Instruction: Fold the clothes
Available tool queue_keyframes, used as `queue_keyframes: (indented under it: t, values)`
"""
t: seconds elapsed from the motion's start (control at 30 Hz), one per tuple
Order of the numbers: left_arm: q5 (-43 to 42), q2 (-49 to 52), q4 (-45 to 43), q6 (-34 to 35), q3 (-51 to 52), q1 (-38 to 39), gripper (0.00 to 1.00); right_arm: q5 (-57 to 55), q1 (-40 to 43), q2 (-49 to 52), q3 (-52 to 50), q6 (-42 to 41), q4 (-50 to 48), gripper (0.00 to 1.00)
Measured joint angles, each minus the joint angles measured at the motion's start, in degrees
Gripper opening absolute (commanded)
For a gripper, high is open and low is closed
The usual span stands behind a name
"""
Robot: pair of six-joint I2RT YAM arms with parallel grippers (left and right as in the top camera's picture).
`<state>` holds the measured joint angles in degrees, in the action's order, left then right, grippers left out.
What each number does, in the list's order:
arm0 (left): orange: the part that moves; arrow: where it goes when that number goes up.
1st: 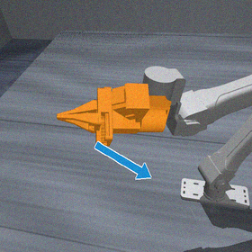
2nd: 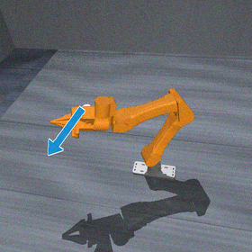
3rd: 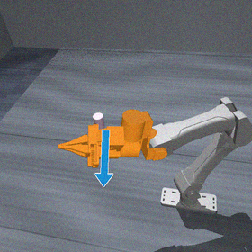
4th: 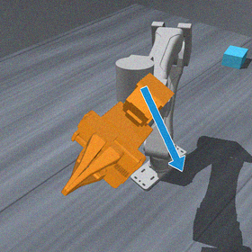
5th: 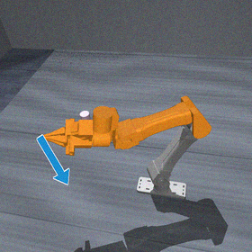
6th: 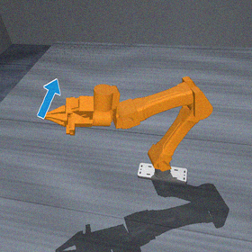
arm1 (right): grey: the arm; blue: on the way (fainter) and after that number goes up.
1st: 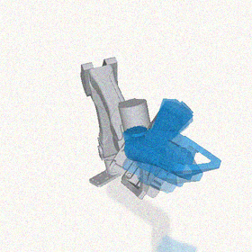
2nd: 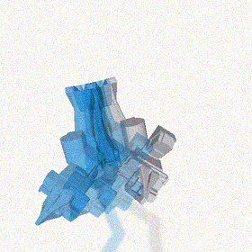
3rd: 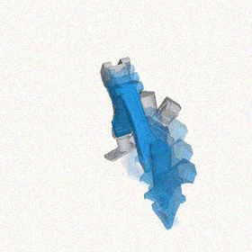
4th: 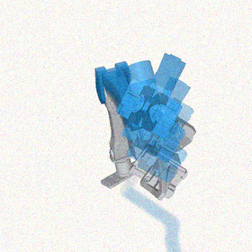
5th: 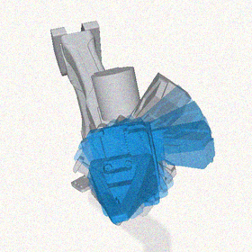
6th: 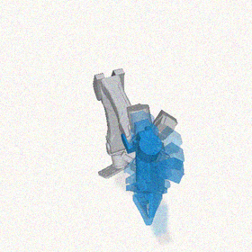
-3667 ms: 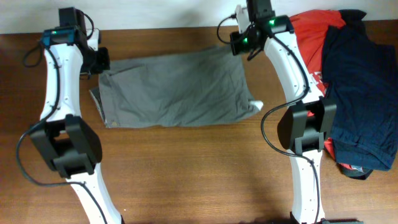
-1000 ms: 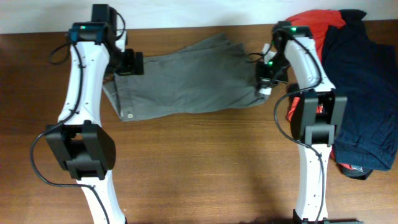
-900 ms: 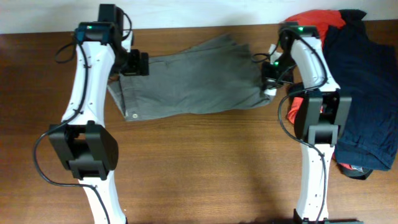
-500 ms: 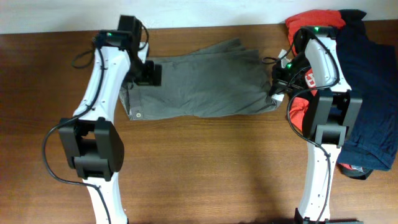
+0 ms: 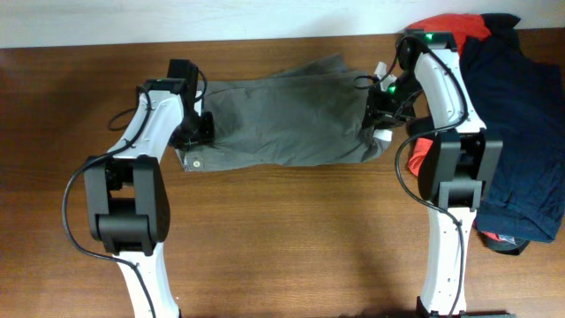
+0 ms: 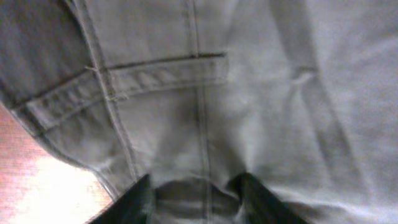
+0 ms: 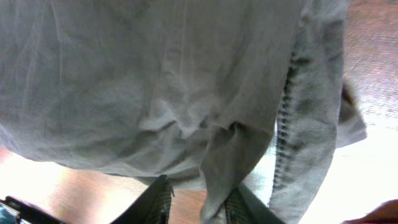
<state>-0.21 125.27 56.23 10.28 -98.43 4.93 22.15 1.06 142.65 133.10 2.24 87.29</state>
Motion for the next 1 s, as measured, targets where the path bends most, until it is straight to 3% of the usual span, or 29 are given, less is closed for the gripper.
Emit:
queue_keyframes:
  t: [0.07,0.13,0.23,0.4,0.53,0.77,1.0]
  values:
    - [0.0,0.0,-1.4,0.3,1.0,-0.2,0.41,0.0,0.4,0.0,0.6,0.2,-0.5,0.58]
    - [0.0,0.0,-2.9,0.3,2.5,-0.2,0.41,-0.1,0.9,0.0,1.9,0.6,-1.9,0.83]
    - [0.1,0.0,-5.0,0.3,5.1,-0.1,0.39,-0.2,1.5,0.0,2.7,1.1,-4.4,0.89]
    - [0.6,-2.0,-10.7,0.5,9.8,-0.1,0.21,-2.8,1.9,0.0,2.8,1.4,-8.4,0.92]
    - [0.4,-3.1,-12.8,1.4,12.1,-0.4,0.15,-4.0,1.9,0.0,2.8,1.7,-10.3,0.91]
    - [-2.8,-3.2,-12.9,2.3,12.4,-2.4,0.09,-4.3,1.8,0.1,2.6,2.7,-12.7,0.82]
    - [-4.0,-3.2,-12.5,2.6,12.4,-3.2,0.09,-7.0,-0.5,2.4,2.1,4.0,-16.0,0.80]
